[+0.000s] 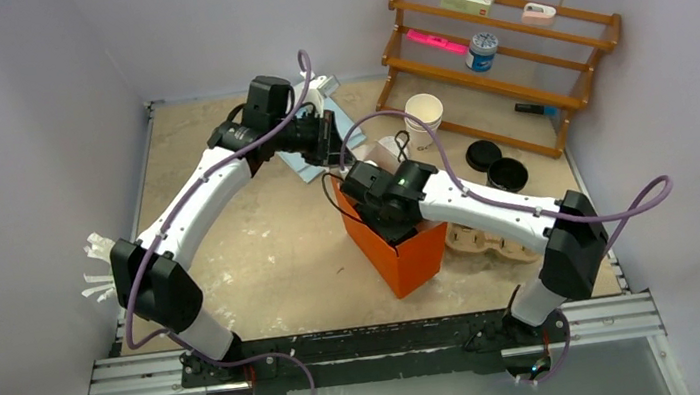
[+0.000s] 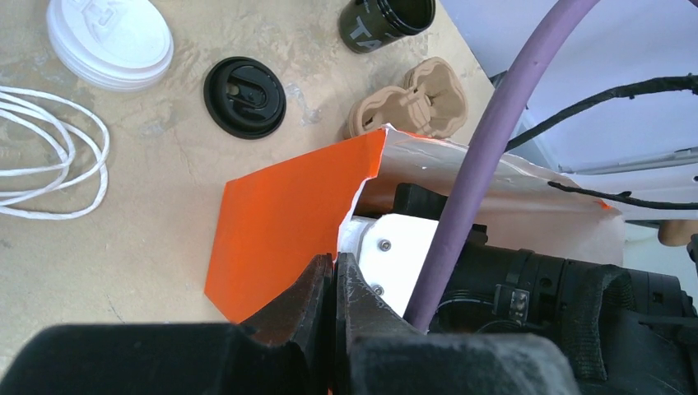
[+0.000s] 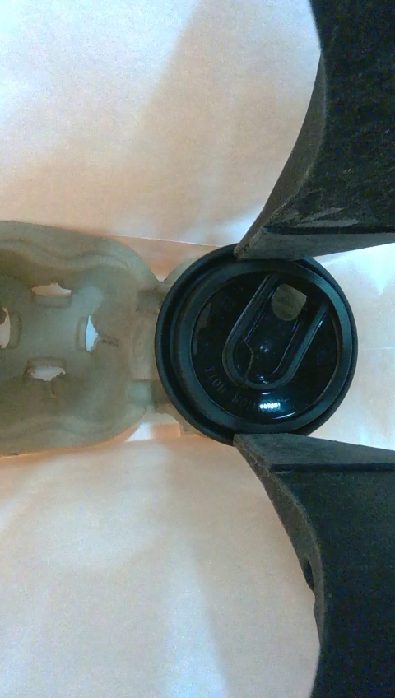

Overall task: Pack the takeout coffee
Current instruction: Place the coffee cup on the cup tray, then move the takeout bag to the center of the board.

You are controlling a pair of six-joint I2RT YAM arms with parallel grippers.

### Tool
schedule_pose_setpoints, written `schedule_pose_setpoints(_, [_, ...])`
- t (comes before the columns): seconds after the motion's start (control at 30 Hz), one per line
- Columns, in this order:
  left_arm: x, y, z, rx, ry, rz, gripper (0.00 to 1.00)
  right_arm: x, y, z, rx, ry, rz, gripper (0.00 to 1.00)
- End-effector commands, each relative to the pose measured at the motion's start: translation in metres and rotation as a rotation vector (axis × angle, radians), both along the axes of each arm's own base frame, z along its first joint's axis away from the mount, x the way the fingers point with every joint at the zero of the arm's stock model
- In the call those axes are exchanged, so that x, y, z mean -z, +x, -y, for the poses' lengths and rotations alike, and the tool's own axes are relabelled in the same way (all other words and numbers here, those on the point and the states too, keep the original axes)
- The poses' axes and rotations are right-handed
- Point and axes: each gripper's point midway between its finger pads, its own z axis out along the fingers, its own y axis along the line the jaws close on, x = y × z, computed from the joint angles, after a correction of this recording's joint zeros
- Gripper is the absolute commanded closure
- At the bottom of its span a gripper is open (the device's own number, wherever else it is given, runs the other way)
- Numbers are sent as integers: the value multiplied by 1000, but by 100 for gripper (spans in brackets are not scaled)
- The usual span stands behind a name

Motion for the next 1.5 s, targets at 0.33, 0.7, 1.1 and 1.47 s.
schedule_pose_setpoints(0.33, [-25, -13, 4, 46, -30, 49, 100, -47, 9, -4, -4, 76, 101, 3])
schedule_pose_setpoints(0.7, [-23, -16, -3, 33, 2, 70, 100, -86, 18, -11, -22, 190, 211, 1])
schedule_pose_setpoints(1.1, [-51, -8, -9, 23, 43, 245, 100, -178, 17, -42, -153, 494, 358, 18])
schedule_pose_setpoints(1.47, [-63, -33, 8, 103, 118, 440, 100, -235, 12, -55, -229, 660, 454, 49])
